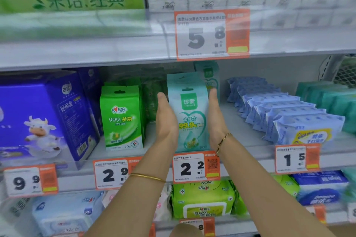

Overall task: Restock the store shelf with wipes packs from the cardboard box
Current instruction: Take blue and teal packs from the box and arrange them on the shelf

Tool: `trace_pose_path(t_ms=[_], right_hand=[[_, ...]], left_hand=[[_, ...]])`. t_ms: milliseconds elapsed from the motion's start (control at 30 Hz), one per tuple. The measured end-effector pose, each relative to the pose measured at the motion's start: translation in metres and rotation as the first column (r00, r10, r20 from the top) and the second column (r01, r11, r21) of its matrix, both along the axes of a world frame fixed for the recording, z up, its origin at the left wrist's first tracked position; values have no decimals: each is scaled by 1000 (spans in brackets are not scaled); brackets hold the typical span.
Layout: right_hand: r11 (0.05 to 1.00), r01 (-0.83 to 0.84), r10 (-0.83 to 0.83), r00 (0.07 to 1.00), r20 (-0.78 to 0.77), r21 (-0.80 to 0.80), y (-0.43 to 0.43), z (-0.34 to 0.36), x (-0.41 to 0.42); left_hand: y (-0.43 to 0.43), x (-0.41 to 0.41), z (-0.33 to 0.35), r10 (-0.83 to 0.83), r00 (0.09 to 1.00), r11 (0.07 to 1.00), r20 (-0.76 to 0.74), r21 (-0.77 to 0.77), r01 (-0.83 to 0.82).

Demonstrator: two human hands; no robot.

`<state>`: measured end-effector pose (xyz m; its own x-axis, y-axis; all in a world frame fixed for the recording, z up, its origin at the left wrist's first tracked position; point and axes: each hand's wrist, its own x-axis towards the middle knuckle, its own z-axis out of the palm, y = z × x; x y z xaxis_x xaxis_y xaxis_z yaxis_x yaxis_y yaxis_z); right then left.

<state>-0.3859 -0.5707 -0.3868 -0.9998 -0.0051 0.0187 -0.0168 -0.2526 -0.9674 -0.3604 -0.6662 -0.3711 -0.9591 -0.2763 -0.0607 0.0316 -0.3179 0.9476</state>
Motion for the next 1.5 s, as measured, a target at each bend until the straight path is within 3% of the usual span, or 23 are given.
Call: trace_pose_path(t_ms=[367,467,600,700,867,1033,1233,1500], right_hand=[[993,12,-17,999,46,117,1,-10,-9],[995,17,-20,1000,20,102,4,-3,-3],[996,47,-44,998,-41,72,4,15,1],[998,6,-3,998,-59,57,-2,11,-7],[998,-4,7,999,-44,57,-3,2,-9],[993,32,-24,997,-68,109,-5,9,10],[974,124,-96,984,-149,190,4,26,28],[980,124,-95,979,-182,156,1,25,38]], left_hand=[[-7,-11,-10,-10,995,994,101,-108,21],[-13,-18,-11,-20,999,994,42,-107,25],[-13,2,41,-23,988,964,-154,-265,-19],[-14,-12,65,-86,977,911,-197,-413,-3],[-9,-27,74,-113,989,769,-90,-639,30],[-7,-21,64,-25,1000,803,-9,-596,15],[-10,-11,54,45,991,917,-130,-389,-92],[1,-1,31,-90,990,990,-107,-115,78]])
